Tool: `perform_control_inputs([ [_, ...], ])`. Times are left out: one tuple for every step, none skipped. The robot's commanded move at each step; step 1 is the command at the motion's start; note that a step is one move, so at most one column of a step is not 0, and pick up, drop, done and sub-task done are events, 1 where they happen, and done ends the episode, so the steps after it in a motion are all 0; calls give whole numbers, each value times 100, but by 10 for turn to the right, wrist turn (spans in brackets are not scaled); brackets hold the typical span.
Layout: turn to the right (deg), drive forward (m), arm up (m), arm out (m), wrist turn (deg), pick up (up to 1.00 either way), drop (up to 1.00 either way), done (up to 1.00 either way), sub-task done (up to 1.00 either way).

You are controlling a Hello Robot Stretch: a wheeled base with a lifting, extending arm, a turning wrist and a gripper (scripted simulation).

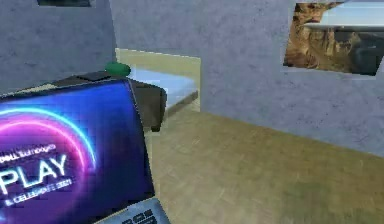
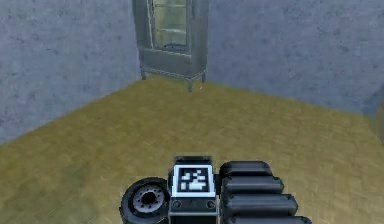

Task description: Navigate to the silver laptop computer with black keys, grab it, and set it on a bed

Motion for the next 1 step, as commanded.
perform_control_inputs([
  [0, 100, 0, 0, 0, 0, 0, 0, 0],
])
